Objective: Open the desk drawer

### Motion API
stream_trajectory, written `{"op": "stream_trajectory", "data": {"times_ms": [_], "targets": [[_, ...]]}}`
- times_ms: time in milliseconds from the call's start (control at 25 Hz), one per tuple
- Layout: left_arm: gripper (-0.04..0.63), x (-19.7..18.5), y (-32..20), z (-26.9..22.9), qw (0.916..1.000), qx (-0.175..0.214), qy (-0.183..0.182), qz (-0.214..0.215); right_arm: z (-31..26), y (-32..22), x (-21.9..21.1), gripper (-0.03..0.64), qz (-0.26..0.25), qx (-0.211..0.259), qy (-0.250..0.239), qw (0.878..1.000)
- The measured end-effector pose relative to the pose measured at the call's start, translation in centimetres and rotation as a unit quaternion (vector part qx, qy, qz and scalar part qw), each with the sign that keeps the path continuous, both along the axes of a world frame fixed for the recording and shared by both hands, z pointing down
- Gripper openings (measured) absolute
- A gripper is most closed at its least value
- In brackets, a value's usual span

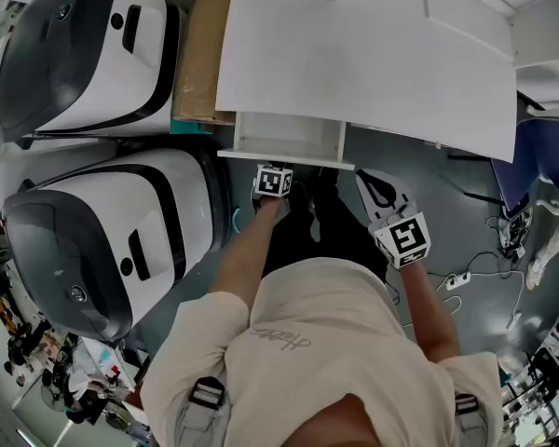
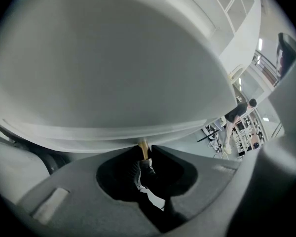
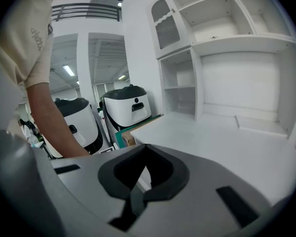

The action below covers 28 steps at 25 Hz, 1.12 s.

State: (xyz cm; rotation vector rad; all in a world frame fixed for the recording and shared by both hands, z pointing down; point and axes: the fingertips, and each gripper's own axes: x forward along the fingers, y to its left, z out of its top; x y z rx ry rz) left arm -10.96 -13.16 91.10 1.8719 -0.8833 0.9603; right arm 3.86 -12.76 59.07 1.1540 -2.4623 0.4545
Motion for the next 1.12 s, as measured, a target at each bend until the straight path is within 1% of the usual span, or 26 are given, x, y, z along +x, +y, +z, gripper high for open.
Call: {"op": "stream_trajectory", "data": {"times_ms": [120, 240, 440, 640, 800, 1120], "targets": [[0.084, -0.3, 1.0, -0.2, 1.0000, -0.002, -0.005, 0.005, 0.0, 0.9, -1.1, -0.005, 0.011, 0.002, -0.001, 1.000], [0.084, -0.6, 1.8, -0.2, 0.9999, 0.002, -0.008, 0.009, -0.5, 1.3, -2.0, -0.005, 0.026, 0.014, -0.003, 1.000], [0.084, -0.9, 3.1, -0.6, 1.0000, -0.001, 0.001, 0.007, -1.4, 2.4, -2.9, -0.005, 0.034, 0.029, 0.008, 0.999], [0.084, -1.0, 4.1, -0.6, 0.9999, -0.003, 0.001, 0.012, -1.7, 3.9, -3.0, -0.005, 0.052, 0.028, 0.007, 0.998], [0.084, -1.2, 5.1, -0.3, 0.9999, -0.004, -0.001, 0.013, -1.6, 5.3, -3.1, -0.005, 0.050, 0.026, 0.004, 0.998], [0.083, -1.6, 7.4, -0.1, 0.9999, -0.008, -0.002, 0.010, -0.7, 6.9, -1.6, -0.005, 0.048, 0.013, -0.006, 0.999]]}}
